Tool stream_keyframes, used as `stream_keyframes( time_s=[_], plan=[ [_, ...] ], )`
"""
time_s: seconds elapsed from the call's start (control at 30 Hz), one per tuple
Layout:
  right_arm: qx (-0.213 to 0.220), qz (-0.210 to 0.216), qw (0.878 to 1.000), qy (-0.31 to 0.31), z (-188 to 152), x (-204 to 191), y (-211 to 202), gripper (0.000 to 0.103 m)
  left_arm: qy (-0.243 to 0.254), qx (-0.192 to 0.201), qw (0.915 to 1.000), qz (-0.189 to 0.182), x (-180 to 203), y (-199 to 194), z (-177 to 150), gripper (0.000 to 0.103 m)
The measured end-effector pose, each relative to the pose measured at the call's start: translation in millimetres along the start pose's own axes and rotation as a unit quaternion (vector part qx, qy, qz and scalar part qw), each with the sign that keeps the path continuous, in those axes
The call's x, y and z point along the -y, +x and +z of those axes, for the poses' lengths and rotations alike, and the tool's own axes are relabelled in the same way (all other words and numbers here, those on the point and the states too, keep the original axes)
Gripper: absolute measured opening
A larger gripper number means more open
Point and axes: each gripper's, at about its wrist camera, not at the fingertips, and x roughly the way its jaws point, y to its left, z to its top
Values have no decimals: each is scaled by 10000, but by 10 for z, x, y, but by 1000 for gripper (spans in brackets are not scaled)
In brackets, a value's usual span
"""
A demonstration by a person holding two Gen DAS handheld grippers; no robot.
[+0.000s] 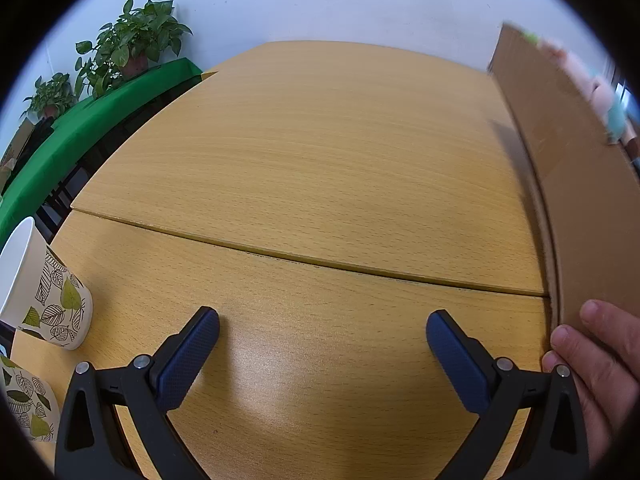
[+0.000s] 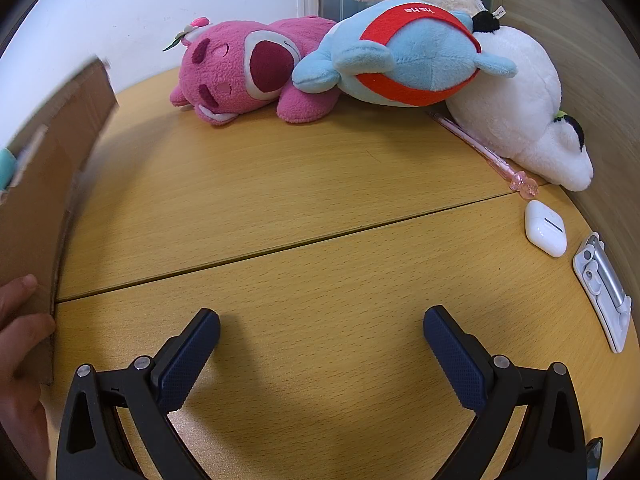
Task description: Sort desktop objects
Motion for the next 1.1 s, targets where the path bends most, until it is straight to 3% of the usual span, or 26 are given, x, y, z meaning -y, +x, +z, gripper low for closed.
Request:
stream_keyframes(
  time_s=[1.1],
  plan=[
    [2,-6,10000,-5,-19,18,4,103,-15,-9,10000,15,5,8,-21,103]
  ],
)
